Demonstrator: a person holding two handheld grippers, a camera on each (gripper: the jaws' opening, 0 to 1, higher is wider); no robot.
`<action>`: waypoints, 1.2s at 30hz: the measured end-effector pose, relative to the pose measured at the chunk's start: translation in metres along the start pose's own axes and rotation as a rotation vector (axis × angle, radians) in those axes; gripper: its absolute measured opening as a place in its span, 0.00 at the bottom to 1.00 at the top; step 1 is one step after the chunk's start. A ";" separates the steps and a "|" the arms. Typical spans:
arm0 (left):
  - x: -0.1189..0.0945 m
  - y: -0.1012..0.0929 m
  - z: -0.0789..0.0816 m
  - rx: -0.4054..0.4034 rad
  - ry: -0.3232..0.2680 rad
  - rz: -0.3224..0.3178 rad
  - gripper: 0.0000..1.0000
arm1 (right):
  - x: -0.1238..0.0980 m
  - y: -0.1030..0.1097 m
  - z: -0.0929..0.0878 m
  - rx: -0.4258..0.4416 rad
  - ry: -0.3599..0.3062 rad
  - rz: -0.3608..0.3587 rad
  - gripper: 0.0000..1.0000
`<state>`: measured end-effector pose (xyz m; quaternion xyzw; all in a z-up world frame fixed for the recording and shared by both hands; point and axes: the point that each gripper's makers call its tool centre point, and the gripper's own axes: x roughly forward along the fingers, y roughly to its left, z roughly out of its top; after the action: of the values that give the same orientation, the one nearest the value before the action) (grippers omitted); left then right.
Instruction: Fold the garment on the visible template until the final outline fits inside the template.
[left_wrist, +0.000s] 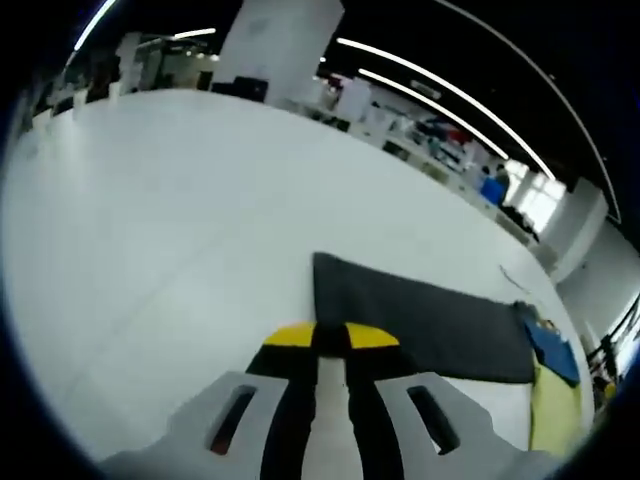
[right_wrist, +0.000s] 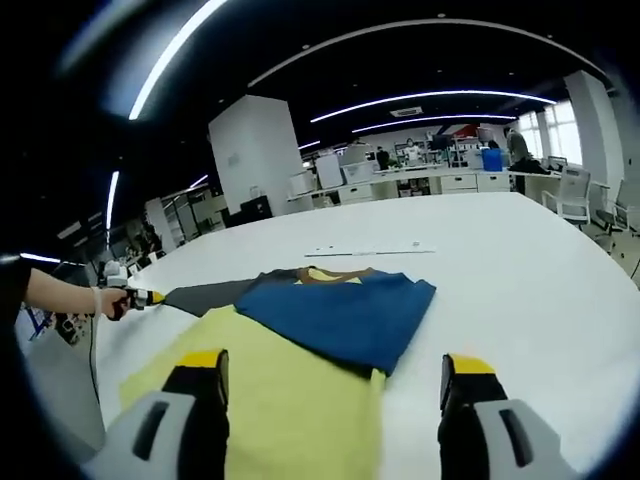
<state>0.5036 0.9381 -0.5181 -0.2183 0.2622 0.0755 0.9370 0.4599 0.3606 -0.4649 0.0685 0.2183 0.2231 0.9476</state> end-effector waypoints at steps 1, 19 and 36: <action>0.001 0.002 0.000 0.002 0.000 0.004 0.03 | 0.000 0.000 0.001 0.000 -0.001 0.000 0.87; -0.006 -0.034 0.030 -0.066 -0.073 -0.163 0.00 | -0.003 0.003 0.007 -0.023 -0.016 0.013 0.88; 0.009 -0.233 -0.005 0.029 0.051 -0.532 0.00 | -0.023 -0.004 -0.001 -0.017 -0.022 0.005 0.93</action>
<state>0.5682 0.7276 -0.4406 -0.2680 0.2203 -0.1827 0.9199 0.4426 0.3471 -0.4576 0.0634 0.2057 0.2268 0.9499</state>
